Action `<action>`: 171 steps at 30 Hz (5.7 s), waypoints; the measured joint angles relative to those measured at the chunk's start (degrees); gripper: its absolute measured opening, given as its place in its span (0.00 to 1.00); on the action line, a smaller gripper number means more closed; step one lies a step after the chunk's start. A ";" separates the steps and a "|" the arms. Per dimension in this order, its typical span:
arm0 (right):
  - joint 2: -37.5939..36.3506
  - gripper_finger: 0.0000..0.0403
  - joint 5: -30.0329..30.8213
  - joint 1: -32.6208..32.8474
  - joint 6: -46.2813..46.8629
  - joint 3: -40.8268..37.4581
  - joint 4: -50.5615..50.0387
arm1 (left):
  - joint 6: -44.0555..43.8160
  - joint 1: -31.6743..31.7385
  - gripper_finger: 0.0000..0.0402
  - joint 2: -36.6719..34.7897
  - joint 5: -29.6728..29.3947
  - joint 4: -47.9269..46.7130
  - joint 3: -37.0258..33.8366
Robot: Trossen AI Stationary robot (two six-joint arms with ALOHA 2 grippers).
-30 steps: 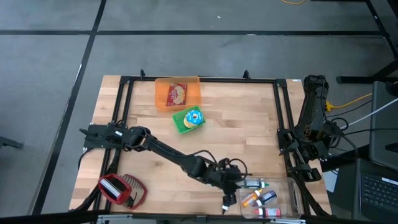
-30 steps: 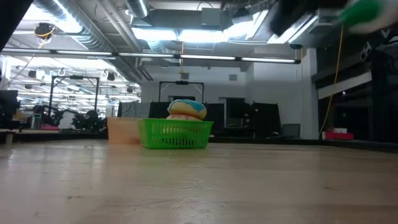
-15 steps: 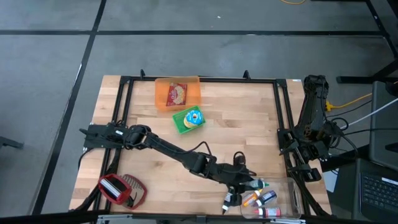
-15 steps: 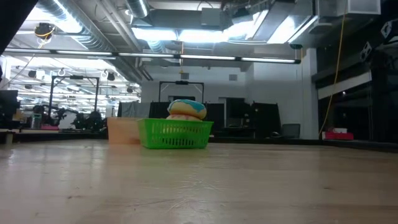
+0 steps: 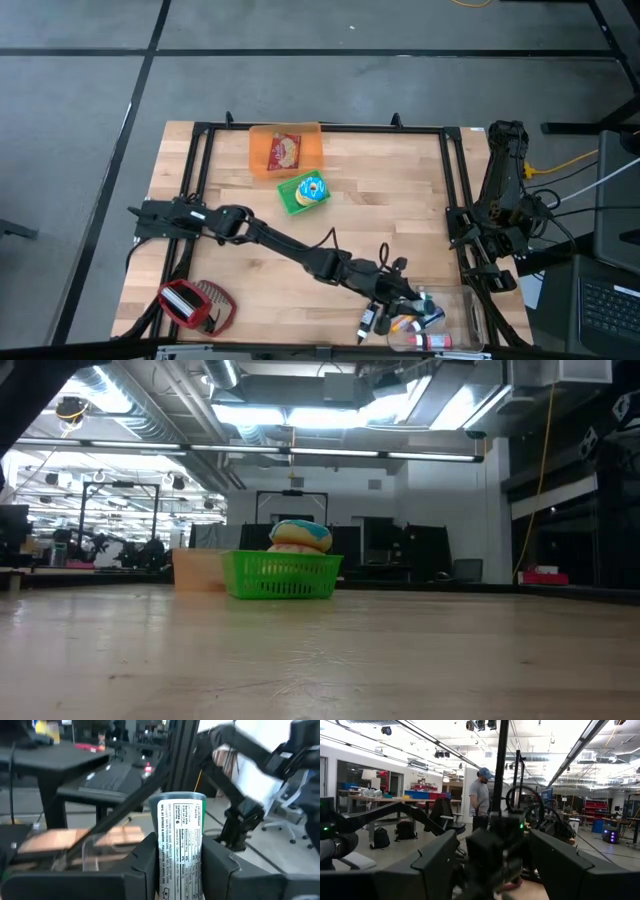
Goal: Pick & Place Food Item
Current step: Put the green food coloring into the transparent bin, then put the black food coloring into the transparent bin
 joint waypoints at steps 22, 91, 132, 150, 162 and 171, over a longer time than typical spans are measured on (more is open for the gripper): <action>-0.02 0.62 -9.69 0.01 -2.33 0.00 -1.36 | -4.06 1.36 0.48 2.83 1.93 0.46 -0.02; 1.75 0.63 -13.38 -15.55 7.48 -0.02 -0.96 | -46.13 -5.50 0.46 3.54 -5.79 -42.43 0.00; 1.75 0.62 -13.40 -15.55 7.50 -0.02 -1.08 | -31.15 -4.43 0.29 -2.26 -13.34 -50.63 -0.20; 1.75 0.62 -13.40 -15.55 7.50 -0.02 -1.07 | -22.90 -3.44 0.29 -8.16 -18.24 -48.34 -0.08; 1.77 0.62 -13.40 -15.55 7.48 -0.02 -1.05 | -12.55 -0.11 0.29 -7.83 -8.80 -25.58 -0.08; 1.77 0.63 -13.39 -15.55 7.48 -0.02 -1.14 | -2.78 0.45 0.28 -5.62 -6.54 -12.26 0.02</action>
